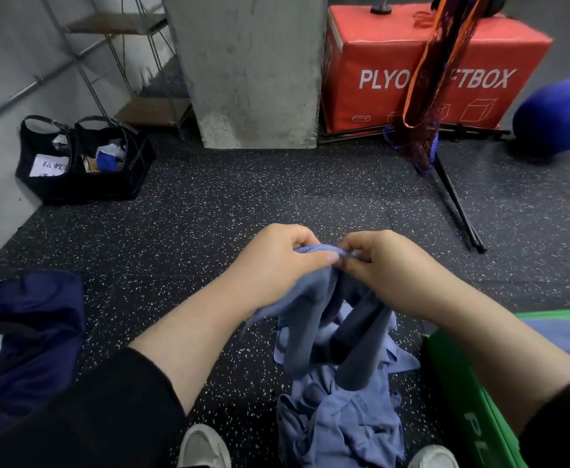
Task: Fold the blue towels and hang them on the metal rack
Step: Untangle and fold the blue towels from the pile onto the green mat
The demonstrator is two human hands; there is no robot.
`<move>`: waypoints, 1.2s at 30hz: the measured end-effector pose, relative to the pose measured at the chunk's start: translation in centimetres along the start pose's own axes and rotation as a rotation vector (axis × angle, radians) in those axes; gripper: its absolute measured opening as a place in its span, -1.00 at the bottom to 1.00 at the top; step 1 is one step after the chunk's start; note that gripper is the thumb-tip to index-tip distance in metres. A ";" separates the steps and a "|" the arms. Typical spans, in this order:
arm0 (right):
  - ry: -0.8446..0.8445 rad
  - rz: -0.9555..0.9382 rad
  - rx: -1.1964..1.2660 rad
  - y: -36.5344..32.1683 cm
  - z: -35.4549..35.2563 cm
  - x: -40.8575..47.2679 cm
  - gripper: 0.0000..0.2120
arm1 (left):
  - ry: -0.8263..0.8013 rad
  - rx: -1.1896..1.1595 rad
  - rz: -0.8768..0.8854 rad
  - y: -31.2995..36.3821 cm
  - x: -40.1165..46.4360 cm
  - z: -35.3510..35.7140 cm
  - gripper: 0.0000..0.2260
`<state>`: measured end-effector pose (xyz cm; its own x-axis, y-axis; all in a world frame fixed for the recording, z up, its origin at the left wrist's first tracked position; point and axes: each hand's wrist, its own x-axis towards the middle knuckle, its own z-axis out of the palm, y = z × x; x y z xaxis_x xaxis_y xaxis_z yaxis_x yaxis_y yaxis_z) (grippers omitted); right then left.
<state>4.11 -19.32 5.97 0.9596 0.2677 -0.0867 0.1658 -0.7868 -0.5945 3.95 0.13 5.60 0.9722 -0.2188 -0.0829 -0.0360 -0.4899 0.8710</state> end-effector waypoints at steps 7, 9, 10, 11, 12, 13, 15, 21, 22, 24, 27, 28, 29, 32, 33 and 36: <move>0.089 0.057 0.081 1.0 -0.9 0.3 -0.87 | 0.123 -0.303 -0.051 -1.0 0.2 -1.1 -0.60; 0.132 0.087 0.162 1.0 -1.0 0.3 -0.90 | 0.171 -0.371 -0.035 -0.6 0.1 -0.8 -0.55; 0.151 0.111 0.211 0.9 -1.0 0.3 -0.85 | 0.197 -0.385 -0.039 -0.5 0.0 -0.5 -0.53; 0.176 0.130 0.274 0.9 -1.0 0.4 -0.83 | 0.221 -0.390 -0.052 -0.3 0.0 -0.3 -0.52; 0.207 0.146 0.339 0.9 -0.9 0.4 -0.83 | 0.245 -0.384 -0.066 -0.2 -0.1 0.0 -0.52; 0.245 0.164 0.395 0.9 -0.8 0.4 -0.86 | 0.273 -0.364 -0.077 -0.1 -0.2 0.3 -0.54; 0.300 0.186 0.487 1.1 -0.6 0.5 -0.91 | 0.313 -0.289 -0.081 0.2 -0.4 0.9 -0.57; 0.272 0.180 0.598 1.1 -0.3 0.7 -0.88 | 0.327 -0.334 -0.072 0.4 -0.4 1.8 -0.62; 0.275 0.183 0.579 1.0 -0.2 0.7 -0.90 | 0.325 -0.346 -0.078 0.4 -0.4 2.0 -0.62; 0.247 0.200 0.556 0.9 0.0 0.7 -0.94 | 0.335 -0.354 -0.086 0.5 -0.5 2.1 -0.59; 0.176 0.241 0.607 0.8 0.5 0.8 -0.91 | 0.359 -0.308 -0.084 0.6 -0.5 2.1 -0.52; 0.163 0.259 0.654 0.8 0.6 0.8 -0.90 | 0.357 -0.292 -0.076 0.6 -0.5 2.0 -0.51; 0.153 0.272 0.700 0.7 0.6 0.7 -0.90 | 0.352 -0.273 -0.069 0.5 -0.5 2.0 -0.52; 0.118 0.280 0.776 0.3 0.7 0.5 -0.84 | 0.341 -0.226 -0.040 0.2 -0.6 1.9 -0.53; 0.115 0.280 0.782 0.2 0.8 0.5 -0.83 | 0.342 -0.203 -0.023 0.1 -0.6 1.9 -0.54; 0.114 0.281 0.815 -0.2 0.9 0.4 -0.80 | 0.335 -0.068 0.011 0.0 -0.6 1.9 -0.55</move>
<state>4.22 -18.60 5.31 0.9647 0.0310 -0.2616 -0.2535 -0.1606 -0.9539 2.93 -1.35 4.70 0.9942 0.0713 0.0811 -0.0428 -0.4288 0.9024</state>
